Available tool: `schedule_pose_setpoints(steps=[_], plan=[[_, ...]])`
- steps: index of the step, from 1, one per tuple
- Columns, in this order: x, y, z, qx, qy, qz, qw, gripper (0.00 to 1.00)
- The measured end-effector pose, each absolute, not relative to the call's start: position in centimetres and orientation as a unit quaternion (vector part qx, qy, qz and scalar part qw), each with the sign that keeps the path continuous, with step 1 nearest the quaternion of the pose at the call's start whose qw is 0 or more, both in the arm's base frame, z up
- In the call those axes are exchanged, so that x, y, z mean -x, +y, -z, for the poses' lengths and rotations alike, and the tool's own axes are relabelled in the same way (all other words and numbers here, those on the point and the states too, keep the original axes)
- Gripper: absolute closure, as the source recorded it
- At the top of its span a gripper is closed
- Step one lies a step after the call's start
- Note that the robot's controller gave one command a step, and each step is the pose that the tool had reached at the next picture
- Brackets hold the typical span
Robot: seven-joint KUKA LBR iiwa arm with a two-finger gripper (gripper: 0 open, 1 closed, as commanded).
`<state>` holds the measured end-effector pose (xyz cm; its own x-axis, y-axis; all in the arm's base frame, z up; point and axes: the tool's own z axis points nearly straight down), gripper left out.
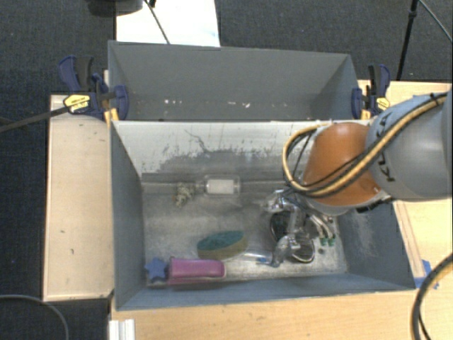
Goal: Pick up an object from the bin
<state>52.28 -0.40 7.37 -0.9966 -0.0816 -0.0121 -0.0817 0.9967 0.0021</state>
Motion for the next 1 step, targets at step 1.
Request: schedule_pose_setpoints(steps=[1], plan=[[-55.00,-6.63,-7.60,0.020,1.000,0.000,0.002,0.00]])
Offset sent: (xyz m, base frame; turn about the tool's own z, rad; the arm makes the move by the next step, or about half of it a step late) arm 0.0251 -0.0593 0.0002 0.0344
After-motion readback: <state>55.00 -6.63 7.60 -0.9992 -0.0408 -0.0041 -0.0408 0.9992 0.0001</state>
